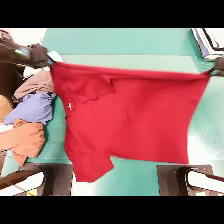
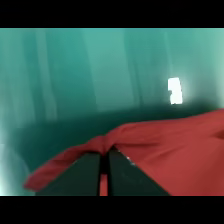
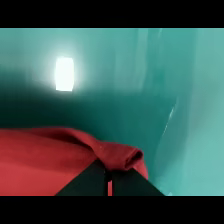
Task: Fold the shirts.
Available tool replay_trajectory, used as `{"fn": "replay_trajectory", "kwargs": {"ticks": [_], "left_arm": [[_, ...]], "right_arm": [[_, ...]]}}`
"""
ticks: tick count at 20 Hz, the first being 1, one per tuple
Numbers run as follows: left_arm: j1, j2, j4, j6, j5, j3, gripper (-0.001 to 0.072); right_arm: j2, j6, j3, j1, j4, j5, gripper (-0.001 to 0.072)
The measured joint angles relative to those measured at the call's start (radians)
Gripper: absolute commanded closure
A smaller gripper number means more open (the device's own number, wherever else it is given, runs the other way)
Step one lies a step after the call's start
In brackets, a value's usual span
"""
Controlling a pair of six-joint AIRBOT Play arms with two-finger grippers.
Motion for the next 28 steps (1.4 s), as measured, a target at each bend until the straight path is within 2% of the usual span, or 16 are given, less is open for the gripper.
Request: {"fn": "replay_trajectory", "kwargs": {"ticks": [5, 9, 13, 16, 19, 20, 21, 22, 28], "left_arm": [[-0.002, -0.228, -0.032, 0.068, 0.233, 0.040, 0.0680], [-0.002, -0.306, -0.034, 0.110, 0.325, 0.114, 0.0681], [-0.002, -0.328, 0.000, 0.121, 0.199, 0.126, 0.0681], [-0.003, -0.333, 0.032, 0.122, 0.104, 0.067, 0.0680], [-0.002, -0.335, 0.048, 0.122, 0.069, -0.026, 0.0670], [-0.002, -0.336, 0.051, 0.121, 0.064, -0.056, 0.0394], [-0.002, -0.336, 0.055, 0.114, 0.061, -0.079, 0.0156], [-0.002, -0.336, 0.056, 0.102, 0.060, -0.097, 0.0221], [-0.002, -0.234, 0.114, 0.047, 0.003, -0.166, 0.0228]], "right_arm": [[-0.272, 0.000, 0.111, 0.029, 0.001, -0.095, 0.0699], [-0.380, 0.000, 0.240, 0.040, 0.003, -0.143, 0.0699], [-0.371, 0.000, 0.212, 0.050, -0.006, -0.153, 0.0699], [-0.311, 0.000, 0.076, 0.058, -0.010, -0.182, 0.0698], [-0.251, 0.000, -0.080, 0.069, -0.010, -0.229, 0.0697], [-0.236, 0.000, -0.129, 0.073, -0.008, -0.242, 0.0682], [-0.224, 0.000, -0.167, 0.076, -0.005, -0.252, 0.0491], [-0.216, 0.000, -0.200, 0.077, -0.002, -0.261, 0.0317], [-0.109, 0.000, -0.295, 0.045, 0.020, -0.248, 0.0311]]}}
